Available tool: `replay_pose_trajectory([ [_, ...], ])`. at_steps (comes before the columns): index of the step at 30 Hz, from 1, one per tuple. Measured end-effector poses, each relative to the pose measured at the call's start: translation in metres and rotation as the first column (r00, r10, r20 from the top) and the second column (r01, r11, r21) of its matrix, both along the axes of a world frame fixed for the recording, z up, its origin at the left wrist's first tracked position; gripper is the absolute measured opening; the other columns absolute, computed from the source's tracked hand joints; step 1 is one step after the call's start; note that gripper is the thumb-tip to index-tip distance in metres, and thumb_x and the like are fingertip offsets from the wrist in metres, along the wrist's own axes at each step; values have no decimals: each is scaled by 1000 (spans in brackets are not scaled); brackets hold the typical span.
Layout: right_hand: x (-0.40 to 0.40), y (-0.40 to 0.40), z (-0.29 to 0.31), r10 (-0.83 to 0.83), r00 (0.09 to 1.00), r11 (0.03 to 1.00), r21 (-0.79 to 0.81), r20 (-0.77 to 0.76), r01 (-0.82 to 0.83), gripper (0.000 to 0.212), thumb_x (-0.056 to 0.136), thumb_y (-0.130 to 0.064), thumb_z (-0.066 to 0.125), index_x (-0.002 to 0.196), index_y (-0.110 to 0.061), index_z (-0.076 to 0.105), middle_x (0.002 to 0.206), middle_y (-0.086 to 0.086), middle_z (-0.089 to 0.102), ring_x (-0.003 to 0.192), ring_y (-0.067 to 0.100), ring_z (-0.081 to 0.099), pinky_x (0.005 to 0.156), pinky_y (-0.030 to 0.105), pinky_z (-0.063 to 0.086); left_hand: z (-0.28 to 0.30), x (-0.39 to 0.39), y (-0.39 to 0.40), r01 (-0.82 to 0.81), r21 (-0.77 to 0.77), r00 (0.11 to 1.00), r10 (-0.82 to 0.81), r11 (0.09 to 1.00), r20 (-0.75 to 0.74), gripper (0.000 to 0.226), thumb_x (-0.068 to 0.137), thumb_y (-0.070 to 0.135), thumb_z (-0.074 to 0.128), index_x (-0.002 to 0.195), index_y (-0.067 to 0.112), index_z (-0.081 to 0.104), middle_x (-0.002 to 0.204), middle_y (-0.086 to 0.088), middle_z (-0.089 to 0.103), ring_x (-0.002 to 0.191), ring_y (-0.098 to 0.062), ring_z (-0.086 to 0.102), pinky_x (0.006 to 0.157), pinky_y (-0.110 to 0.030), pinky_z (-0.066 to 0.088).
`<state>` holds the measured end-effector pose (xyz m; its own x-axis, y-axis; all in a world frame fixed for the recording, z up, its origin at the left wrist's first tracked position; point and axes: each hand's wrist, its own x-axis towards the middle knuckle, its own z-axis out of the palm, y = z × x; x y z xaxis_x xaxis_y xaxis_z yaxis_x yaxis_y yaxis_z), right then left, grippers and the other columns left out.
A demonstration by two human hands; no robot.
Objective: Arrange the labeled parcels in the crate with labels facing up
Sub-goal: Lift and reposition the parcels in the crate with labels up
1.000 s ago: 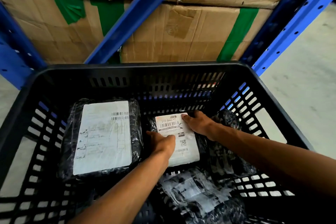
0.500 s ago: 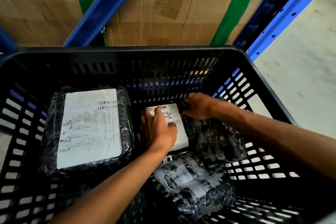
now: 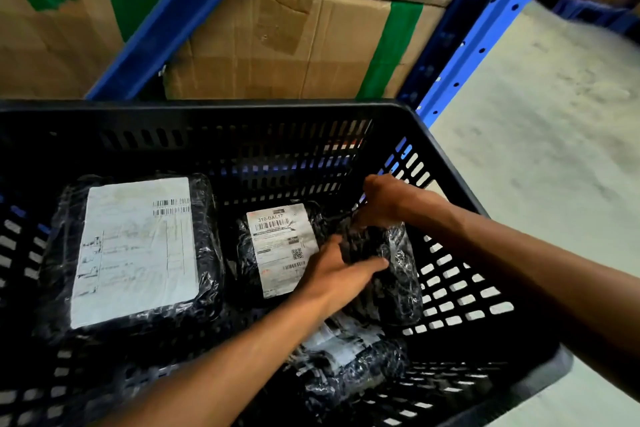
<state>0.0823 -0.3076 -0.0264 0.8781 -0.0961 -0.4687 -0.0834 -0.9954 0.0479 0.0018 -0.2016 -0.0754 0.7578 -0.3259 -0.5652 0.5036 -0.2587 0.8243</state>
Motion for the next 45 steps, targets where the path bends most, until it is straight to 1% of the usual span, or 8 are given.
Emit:
replay_pose_trajectory([
  [8,12,25,39,204,935,978,-96,289,-184,46,72,-40,71,109,-12,65,110,11,69,101,32,66,66,29,40,17,-10,-11,3,93,986,-18,996,163,125,59,64,74,152,35,-4,161,4,17,145,-22,25,112,-38,28],
  [12,27,34,52,44,967,965,241,250,-106,52,75,-53,69,96,-5,67,76,6,71,69,26,71,52,23,49,19,9,10,-399,68,888,367,914,276,69,64,32,76,125,28,45,116,0,65,99,-20,63,76,-23,49],
  [15,33,17,39,-102,987,888,458,127,33,42,89,-44,58,90,-3,66,79,14,70,64,26,67,49,26,55,17,30,47,-604,-135,796,603,786,-50,48,60,29,67,105,10,65,104,-15,73,87,-31,69,79,-41,58],
  [19,20,-9,7,-153,987,840,522,-42,152,49,92,-53,46,117,-14,63,90,-2,66,80,17,63,57,18,52,24,43,70,-618,-302,785,589,726,-191,59,55,29,58,105,0,71,106,-23,74,98,-42,69,92,-63,48],
  [28,16,-18,-9,-300,921,517,768,-249,377,44,76,-61,63,97,-22,59,93,-12,67,89,7,63,67,27,49,11,40,79,-543,-401,836,523,738,-168,29,68,26,52,60,17,78,67,-7,77,53,-22,71,52,-29,57],
  [35,21,-30,-3,-320,924,548,754,-210,361,109,49,-72,73,137,-15,43,125,1,62,110,20,60,90,38,50,13,37,72,-493,-442,867,468,750,-173,27,72,28,55,67,18,79,73,-6,78,58,-20,73,51,-29,58],
  [40,26,-32,38,-81,994,746,666,73,12,49,61,-61,76,96,-29,64,94,-17,68,72,-8,65,66,15,51,22,43,63,-574,-62,776,566,817,280,80,75,30,68,146,23,33,143,-7,48,127,-21,48,102,-33,39],
  [45,21,5,55,497,852,787,328,163,-522,50,62,-44,84,103,-20,68,86,-4,73,78,18,68,72,32,55,26,56,73,-144,106,842,66,984,535,93,61,24,77,144,33,37,142,5,47,123,-5,44,94,-16,36],
])
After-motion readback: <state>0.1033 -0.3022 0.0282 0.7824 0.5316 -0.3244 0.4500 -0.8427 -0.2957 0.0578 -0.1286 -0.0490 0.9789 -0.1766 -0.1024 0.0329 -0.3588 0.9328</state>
